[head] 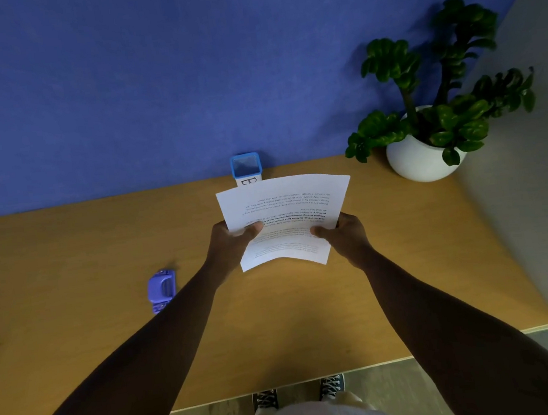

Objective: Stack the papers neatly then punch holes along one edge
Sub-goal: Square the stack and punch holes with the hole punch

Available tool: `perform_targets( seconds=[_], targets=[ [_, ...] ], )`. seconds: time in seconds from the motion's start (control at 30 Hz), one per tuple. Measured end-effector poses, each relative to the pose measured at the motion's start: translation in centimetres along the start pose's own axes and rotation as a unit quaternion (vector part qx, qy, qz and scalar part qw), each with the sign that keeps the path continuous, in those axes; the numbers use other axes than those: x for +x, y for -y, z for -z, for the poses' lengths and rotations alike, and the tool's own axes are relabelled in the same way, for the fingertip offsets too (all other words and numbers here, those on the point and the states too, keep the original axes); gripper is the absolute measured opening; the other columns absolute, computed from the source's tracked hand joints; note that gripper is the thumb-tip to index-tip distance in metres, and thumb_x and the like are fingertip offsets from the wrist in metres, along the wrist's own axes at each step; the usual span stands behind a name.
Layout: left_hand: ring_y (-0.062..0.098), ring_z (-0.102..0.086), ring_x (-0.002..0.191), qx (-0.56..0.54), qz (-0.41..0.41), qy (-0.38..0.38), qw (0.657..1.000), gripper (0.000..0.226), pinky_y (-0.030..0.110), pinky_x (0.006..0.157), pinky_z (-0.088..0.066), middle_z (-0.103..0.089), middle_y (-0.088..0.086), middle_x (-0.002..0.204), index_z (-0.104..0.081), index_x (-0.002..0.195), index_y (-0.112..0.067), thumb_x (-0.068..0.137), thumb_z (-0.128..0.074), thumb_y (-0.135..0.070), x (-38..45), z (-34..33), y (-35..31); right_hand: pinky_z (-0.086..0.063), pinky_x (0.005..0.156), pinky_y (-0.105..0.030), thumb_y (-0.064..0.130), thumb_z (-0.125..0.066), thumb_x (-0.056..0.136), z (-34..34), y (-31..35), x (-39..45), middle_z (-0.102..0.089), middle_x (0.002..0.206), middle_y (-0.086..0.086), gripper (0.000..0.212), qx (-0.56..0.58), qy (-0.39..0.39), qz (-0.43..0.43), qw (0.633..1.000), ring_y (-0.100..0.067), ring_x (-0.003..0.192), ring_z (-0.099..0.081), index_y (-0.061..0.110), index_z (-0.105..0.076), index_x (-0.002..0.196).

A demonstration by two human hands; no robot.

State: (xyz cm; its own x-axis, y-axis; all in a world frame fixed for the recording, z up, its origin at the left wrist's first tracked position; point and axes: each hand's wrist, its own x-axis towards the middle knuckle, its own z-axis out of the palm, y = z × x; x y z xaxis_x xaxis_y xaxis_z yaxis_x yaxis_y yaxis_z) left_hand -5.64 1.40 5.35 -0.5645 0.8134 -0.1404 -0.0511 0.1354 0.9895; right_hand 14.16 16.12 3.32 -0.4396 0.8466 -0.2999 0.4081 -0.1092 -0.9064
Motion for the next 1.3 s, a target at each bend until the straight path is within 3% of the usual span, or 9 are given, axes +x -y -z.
perform_targets(
  seconds=[0.1, 0.23, 0.43, 0.57, 0.83, 1.13, 1.2, 1.3],
  targets=[
    [0.008, -0.073, 0.094, -0.012, -0.010, 0.002, 1.000, 0.026, 0.018, 0.070, -0.057, -0.076, -0.014, 0.104, -0.072, 0.101, -0.035, 0.086, -0.075, -0.013, 0.1, 0.0, -0.3, -0.051, 0.062, -0.014, 0.013, -0.078, 0.080, 0.1, 0.3, 0.2, -0.071, 0.099, 0.007, 0.030, 0.010, 0.000, 0.010, 1.000, -0.011, 0.085, -0.067, 0.017, -0.070, 0.109],
    [0.009, -0.073, 0.093, -0.005, 0.001, 0.009, 1.000, 0.029, 0.019, 0.069, -0.057, -0.076, -0.014, 0.101, -0.070, 0.104, -0.030, 0.084, -0.077, -0.011, 0.1, 0.3, 0.6, -0.051, 0.064, -0.014, 0.011, -0.078, 0.079, 0.1, 0.1, 0.1, -0.069, 0.100, 0.008, 0.032, -0.017, 0.016, 0.001, 1.000, -0.009, 0.084, -0.065, 0.018, -0.071, 0.110],
    [0.012, -0.070, 0.094, 0.047, 0.046, 0.014, 0.998, 0.026, 0.019, 0.068, -0.058, -0.072, -0.011, 0.104, -0.067, 0.100, -0.031, 0.084, -0.078, -0.013, 0.5, 0.9, 1.7, -0.057, 0.079, -0.029, 0.015, -0.075, 0.084, 0.1, 0.1, 0.2, -0.070, 0.113, 0.001, 0.034, -0.031, 0.031, 0.010, 0.999, -0.019, 0.096, -0.066, 0.015, -0.069, 0.117],
    [0.014, -0.070, 0.094, 0.058, 0.047, 0.006, 0.997, 0.024, 0.026, 0.075, -0.059, -0.073, -0.008, 0.105, -0.068, 0.101, -0.029, 0.085, -0.077, -0.015, 0.9, 0.9, 1.6, -0.057, 0.082, -0.033, 0.017, -0.071, 0.088, 0.0, 0.5, 0.2, -0.071, 0.114, -0.003, 0.030, -0.014, 0.025, 0.016, 0.999, -0.022, 0.098, -0.068, 0.013, -0.069, 0.118],
    [0.009, -0.073, 0.094, 0.042, 0.015, 0.010, 0.999, 0.019, 0.021, 0.075, -0.057, -0.077, -0.009, 0.103, -0.074, 0.107, -0.023, 0.088, -0.074, -0.023, 1.3, 1.5, 0.9, -0.058, 0.084, -0.035, 0.013, -0.073, 0.086, 0.7, 1.3, 0.4, -0.073, 0.109, 0.000, 0.027, 0.078, 0.024, 0.019, 0.996, -0.019, 0.098, -0.070, 0.016, -0.070, 0.113],
    [0.017, -0.074, 0.089, -0.003, 0.032, -0.048, 0.998, 0.021, 0.029, 0.076, -0.058, -0.078, 0.003, 0.097, -0.074, 0.106, -0.018, 0.086, -0.076, -0.018, 1.0, 2.7, 1.3, -0.058, 0.087, -0.042, 0.006, -0.072, 0.085, 2.0, 1.2, 0.6, -0.075, 0.111, -0.002, 0.026, 0.220, 0.037, -0.007, 0.975, -0.023, 0.103, -0.071, 0.018, -0.071, 0.109],
    [0.009, -0.071, 0.084, -0.024, 0.039, -0.073, 0.996, 0.020, 0.023, 0.075, -0.058, -0.077, -0.002, 0.092, -0.074, 0.103, -0.022, 0.084, -0.078, -0.017, 1.0, 2.7, 1.3, -0.059, 0.084, -0.040, 0.006, -0.070, 0.086, 2.1, 1.3, 0.6, -0.074, 0.113, -0.003, 0.028, 0.249, 0.048, -0.010, 0.967, -0.023, 0.104, -0.071, 0.017, -0.070, 0.113],
    [-0.004, -0.068, 0.072, -0.069, 0.054, -0.094, 0.992, 0.021, 0.013, 0.059, -0.052, -0.077, -0.012, 0.084, -0.073, 0.100, -0.027, 0.084, -0.078, -0.016, 0.9, 2.5, 1.0, -0.060, 0.077, -0.034, 0.006, -0.071, 0.086, 2.1, 1.4, 0.6, -0.074, 0.114, -0.005, 0.034, 0.292, 0.049, -0.024, 0.955, -0.022, 0.102, -0.072, 0.013, -0.067, 0.119]
  ],
)
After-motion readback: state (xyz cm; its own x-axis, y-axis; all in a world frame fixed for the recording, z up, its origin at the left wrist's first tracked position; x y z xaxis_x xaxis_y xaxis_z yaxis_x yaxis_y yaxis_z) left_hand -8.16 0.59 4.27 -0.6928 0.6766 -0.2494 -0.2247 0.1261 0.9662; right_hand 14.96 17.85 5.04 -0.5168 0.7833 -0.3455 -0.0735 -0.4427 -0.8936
